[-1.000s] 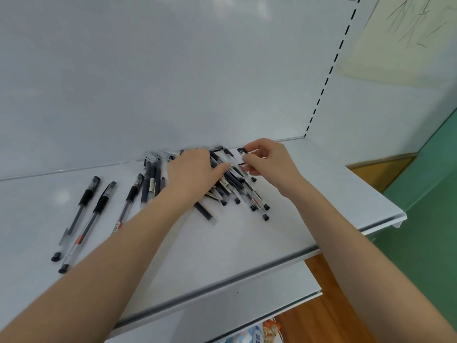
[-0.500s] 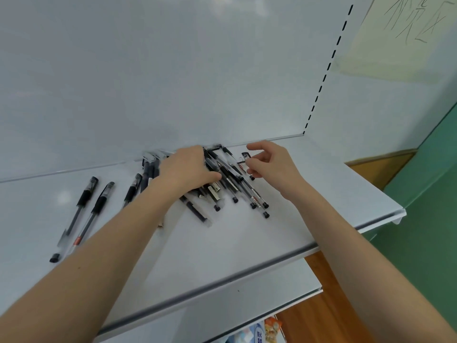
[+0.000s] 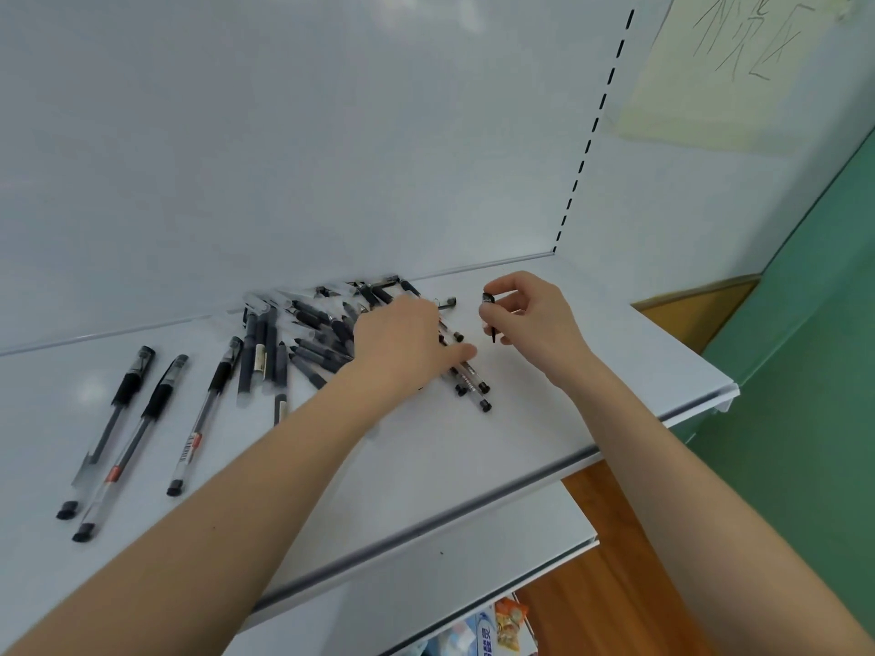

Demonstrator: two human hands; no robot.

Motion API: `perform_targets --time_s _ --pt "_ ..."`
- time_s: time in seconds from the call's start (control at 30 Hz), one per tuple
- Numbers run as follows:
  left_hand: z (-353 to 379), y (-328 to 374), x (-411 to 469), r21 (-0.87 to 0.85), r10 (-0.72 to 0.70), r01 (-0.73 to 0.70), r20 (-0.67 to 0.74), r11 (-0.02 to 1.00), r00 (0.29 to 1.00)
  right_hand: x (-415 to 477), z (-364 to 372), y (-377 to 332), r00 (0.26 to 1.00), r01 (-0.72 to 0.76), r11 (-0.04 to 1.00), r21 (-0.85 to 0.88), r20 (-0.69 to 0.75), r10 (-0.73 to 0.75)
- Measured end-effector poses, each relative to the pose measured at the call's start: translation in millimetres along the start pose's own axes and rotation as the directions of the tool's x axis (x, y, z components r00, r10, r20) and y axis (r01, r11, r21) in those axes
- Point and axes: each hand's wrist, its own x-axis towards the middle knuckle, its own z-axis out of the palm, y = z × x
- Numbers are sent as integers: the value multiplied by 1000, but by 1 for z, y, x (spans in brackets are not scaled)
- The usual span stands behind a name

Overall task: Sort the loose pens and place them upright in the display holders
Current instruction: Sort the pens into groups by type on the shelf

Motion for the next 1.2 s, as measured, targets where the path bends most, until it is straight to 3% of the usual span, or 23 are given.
perform_targets --time_s 0.27,0.57,0.77,0.87,0.97,1.07,1.2 --pt "-9 -3 0 31 -50 46 147 998 988 -6 -4 5 999 -28 1000 13 17 28" --pt "-13 -16 -8 -55 -108 113 86 992 990 -5 2 1 997 -60 997 55 50 57" --pt "-31 -39 -21 -248 -93 102 47 963 995 -6 5 -6 997 -64 991 118 60 57" --pt "-43 -51 -37 -434 -110 89 -25 896 994 -8 10 -21 999 -19 967 253 45 8" --pt "-53 -60 -60 -617 -121 72 -38 783 992 -13 20 -44 997 -28 861 508 81 -15" --pt "-60 -69 -83 -654 -150 58 -85 754 985 -21 32 -64 992 -35 738 674 115 -59" --pt "-60 -81 -105 -631 -208 50 -178 775 962 -33 46 -81 986 -26 688 725 133 -103"
